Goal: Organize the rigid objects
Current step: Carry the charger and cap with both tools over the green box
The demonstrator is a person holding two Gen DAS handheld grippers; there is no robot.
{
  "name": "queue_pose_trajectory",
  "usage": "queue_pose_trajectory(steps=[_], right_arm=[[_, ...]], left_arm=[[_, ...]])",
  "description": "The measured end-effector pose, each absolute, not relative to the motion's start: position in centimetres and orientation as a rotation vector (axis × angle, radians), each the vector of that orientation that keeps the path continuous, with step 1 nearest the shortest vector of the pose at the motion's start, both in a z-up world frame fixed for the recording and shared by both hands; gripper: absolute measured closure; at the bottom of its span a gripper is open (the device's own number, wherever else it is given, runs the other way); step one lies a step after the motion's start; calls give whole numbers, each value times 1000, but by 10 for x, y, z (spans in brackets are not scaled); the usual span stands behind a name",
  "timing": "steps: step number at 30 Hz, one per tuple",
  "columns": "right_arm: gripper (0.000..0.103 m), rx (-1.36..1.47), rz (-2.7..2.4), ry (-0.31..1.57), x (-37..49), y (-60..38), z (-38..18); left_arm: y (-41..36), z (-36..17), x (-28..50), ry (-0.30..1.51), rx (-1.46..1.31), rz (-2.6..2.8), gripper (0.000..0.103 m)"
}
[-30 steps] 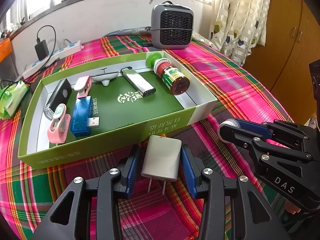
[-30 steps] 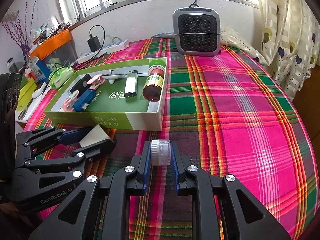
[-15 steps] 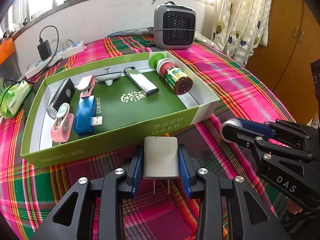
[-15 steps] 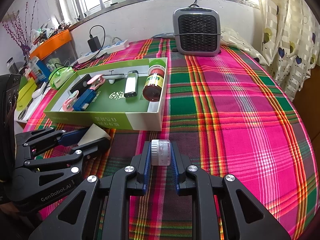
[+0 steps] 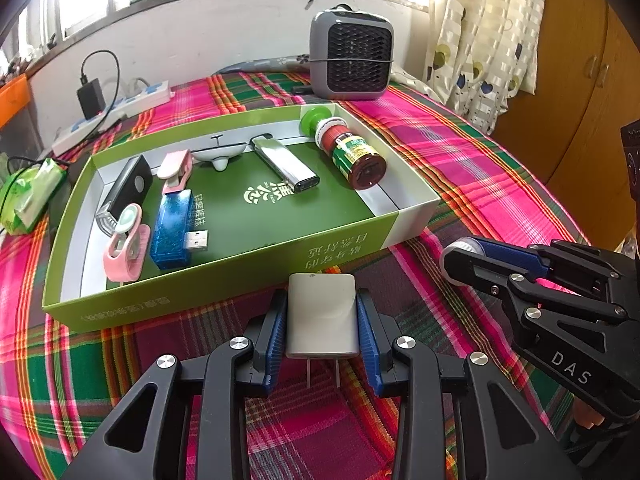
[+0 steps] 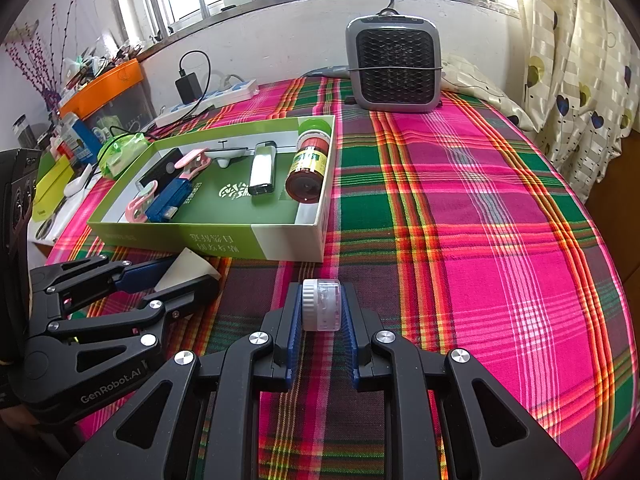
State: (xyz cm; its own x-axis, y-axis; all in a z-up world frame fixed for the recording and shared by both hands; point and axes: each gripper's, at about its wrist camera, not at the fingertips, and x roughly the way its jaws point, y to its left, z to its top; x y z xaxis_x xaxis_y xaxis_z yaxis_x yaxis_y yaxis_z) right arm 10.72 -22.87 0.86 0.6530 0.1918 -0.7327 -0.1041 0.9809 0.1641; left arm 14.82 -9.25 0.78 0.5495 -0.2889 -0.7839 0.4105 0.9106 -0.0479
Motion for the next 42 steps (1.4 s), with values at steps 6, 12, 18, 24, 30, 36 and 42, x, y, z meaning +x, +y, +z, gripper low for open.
queue_pose_trajectory(steps=[6,12,18,24,30,36,42], right_arm=[[83,104,175,842,107,-228,9],[83,86,181,834,106,-224,11],[83,78,180,817,103,-222,18],[83,67,184,789,100,-221,29],[83,55,188,764,99,-218,40],[83,43,199,738,104,-214,53],[83,42,218,723,116,-209,62]], left_arm=[[-91,11,143,889,148,-406,71],[-90,15,139,878,143,-401,71],[-87,22,134,859,136,-392,71],[-84,34,129,830,132,-385,71],[-79,47,127,799,124,-377,71],[-74,57,131,776,120,-364,71],[-68,61,141,767,115,-351,71]])
